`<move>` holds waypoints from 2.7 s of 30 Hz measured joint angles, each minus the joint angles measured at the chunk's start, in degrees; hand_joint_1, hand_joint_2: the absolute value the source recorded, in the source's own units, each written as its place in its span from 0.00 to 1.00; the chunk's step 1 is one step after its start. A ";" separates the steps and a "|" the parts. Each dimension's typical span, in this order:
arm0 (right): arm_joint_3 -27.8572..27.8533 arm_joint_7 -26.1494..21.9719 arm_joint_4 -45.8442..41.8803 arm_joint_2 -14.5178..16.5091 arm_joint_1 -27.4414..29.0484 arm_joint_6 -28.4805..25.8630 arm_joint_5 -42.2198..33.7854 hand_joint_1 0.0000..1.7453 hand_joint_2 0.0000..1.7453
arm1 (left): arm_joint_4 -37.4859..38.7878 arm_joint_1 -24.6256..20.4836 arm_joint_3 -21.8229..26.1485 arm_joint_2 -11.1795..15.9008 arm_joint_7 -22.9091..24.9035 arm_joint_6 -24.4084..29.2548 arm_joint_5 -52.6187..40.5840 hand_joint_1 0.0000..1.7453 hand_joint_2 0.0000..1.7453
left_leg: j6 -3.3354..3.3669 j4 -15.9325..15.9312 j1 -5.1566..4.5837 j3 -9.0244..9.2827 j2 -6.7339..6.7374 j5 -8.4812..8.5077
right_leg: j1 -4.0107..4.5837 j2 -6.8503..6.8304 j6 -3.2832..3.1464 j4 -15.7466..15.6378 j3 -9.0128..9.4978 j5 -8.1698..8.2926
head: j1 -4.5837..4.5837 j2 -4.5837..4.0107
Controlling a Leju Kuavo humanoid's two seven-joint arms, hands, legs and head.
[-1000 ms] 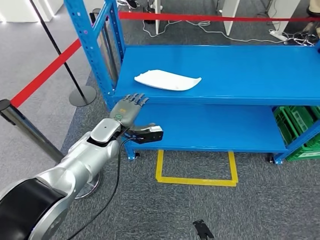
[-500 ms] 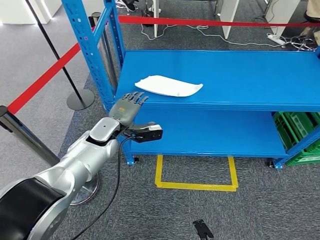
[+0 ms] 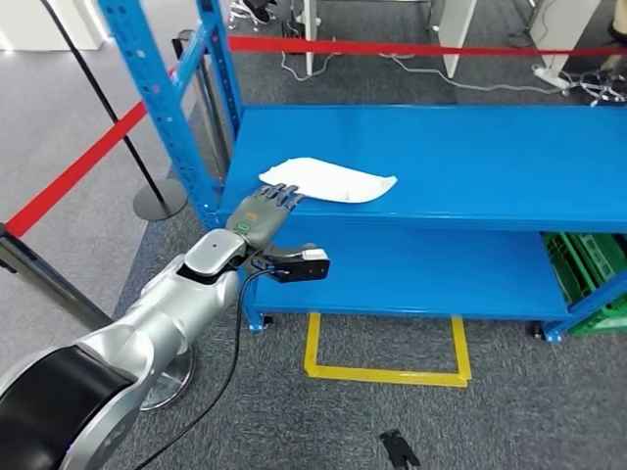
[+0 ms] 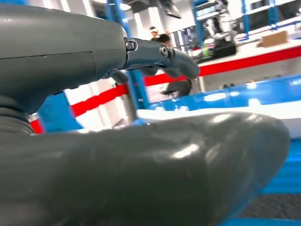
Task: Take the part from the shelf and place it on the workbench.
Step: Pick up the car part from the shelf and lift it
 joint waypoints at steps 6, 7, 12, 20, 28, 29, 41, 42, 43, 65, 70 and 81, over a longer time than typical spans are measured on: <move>0.00 -0.01 0.00 -0.02 -0.07 0.04 0.07 0.00 1.00 | -0.02 -0.31 -0.86 -0.81 -0.03 -1.06 -0.62 0.00 0.00 | -0.91 15.60 0.08 -8.70 0.33 -5.88 | 0.03 -0.01 -1.69 -0.02 1.13 -1.06 | -0.27 -0.01; 0.00 -0.01 0.00 -0.02 -0.05 0.04 0.07 0.00 1.00 | -0.02 -0.21 -1.03 -0.85 -0.03 -1.20 -0.71 0.00 0.00 | -0.73 16.85 0.05 -9.92 0.33 -5.36 | 0.10 0.05 -1.77 -0.02 1.37 -1.26 | -0.27 -0.01; -0.01 0.04 0.02 0.17 -0.05 0.10 0.07 0.00 1.00 | -0.02 -0.67 -1.31 -1.46 0.01 -1.51 -0.87 0.00 0.00 | 1.79 2.26 -1.05 -4.83 0.37 4.03 | 0.52 0.32 -1.35 -0.03 2.57 -2.33 | -0.23 0.00; -0.08 0.15 0.00 0.23 -0.14 0.09 0.07 0.00 1.00 | -0.06 -0.90 -1.77 -2.21 0.04 -1.63 -1.03 0.00 0.00 | 2.40 -1.20 -0.61 -2.29 0.30 3.31 | 0.47 -0.06 0.79 10.16 -2.69 -7.63 | 0.10 -0.01; -0.40 0.16 0.04 0.18 0.03 0.06 0.07 0.00 1.00 | -0.06 -0.54 -2.53 -2.32 0.05 -1.85 -1.08 0.00 0.00 | 0.71 0.11 -0.26 -0.29 0.07 0.51 | -0.22 -0.20 1.72 0.12 -0.12 0.55 | 0.34 0.00; -0.45 0.15 0.05 0.21 0.02 0.06 0.07 0.00 1.00 | -0.06 -0.58 -2.55 -2.33 0.05 -1.91 -1.09 0.00 0.00 | 0.54 0.21 -0.35 -0.32 0.04 0.39 | -0.07 -0.04 1.12 0.04 0.08 0.15 | 0.27 0.00; -0.66 -0.01 0.03 0.16 0.08 0.07 0.09 0.00 1.00 | -0.08 -0.50 -2.78 -2.63 0.05 -2.53 -1.09 0.00 0.00 | 0.48 7.45 -0.38 -7.12 0.33 2.28 | 0.03 0.21 -1.17 0.06 2.54 -2.12 | -0.22 0.00; -0.66 -0.01 0.03 0.18 0.05 0.08 0.09 0.00 1.00 | -0.08 -0.64 -2.79 -2.66 0.04 -2.55 -1.09 0.00 0.00 | 0.82 3.92 -0.53 -5.60 0.34 3.64 | 0.12 0.27 -0.94 0.08 2.74 -2.39 | -0.22 0.00; -0.66 -0.01 0.03 0.19 0.02 0.08 0.09 0.00 1.00 | -0.08 -0.74 -2.80 -2.69 0.03 -2.56 -1.04 0.00 0.00 | 1.01 1.66 -0.68 -4.63 0.35 4.15 | 0.17 0.30 -0.67 0.03 2.84 -2.62 | -0.19 0.00; -0.90 0.16 0.02 -0.01 0.22 0.11 0.18 0.00 1.00 | -0.13 -0.58 -2.88 -3.04 -0.16 -2.78 -0.09 0.00 0.50 | -0.69 6.97 -0.19 -3.49 0.26 -3.09 | 0.00 -0.07 -0.92 -0.26 0.77 -0.33 | -0.35 0.00; -0.96 0.17 0.02 -0.01 0.40 0.11 0.25 0.00 1.00 | 0.01 0.03 -2.88 -2.59 -0.61 -3.02 0.39 0.00 1.00 | -0.59 12.09 0.02 -9.02 0.29 -0.65 | -0.02 0.00 -1.11 -0.26 2.15 -1.38 | -0.41 0.00; -1.07 0.17 0.02 -0.03 0.36 0.15 0.71 0.00 1.00 | 0.11 0.24 -2.87 -1.77 -1.30 -4.48 0.95 0.00 1.00 | 0.21 -0.13 -0.19 -4.33 -0.10 4.56 | 0.38 -0.15 -0.29 -1.51 3.51 -2.15 | -0.23 0.00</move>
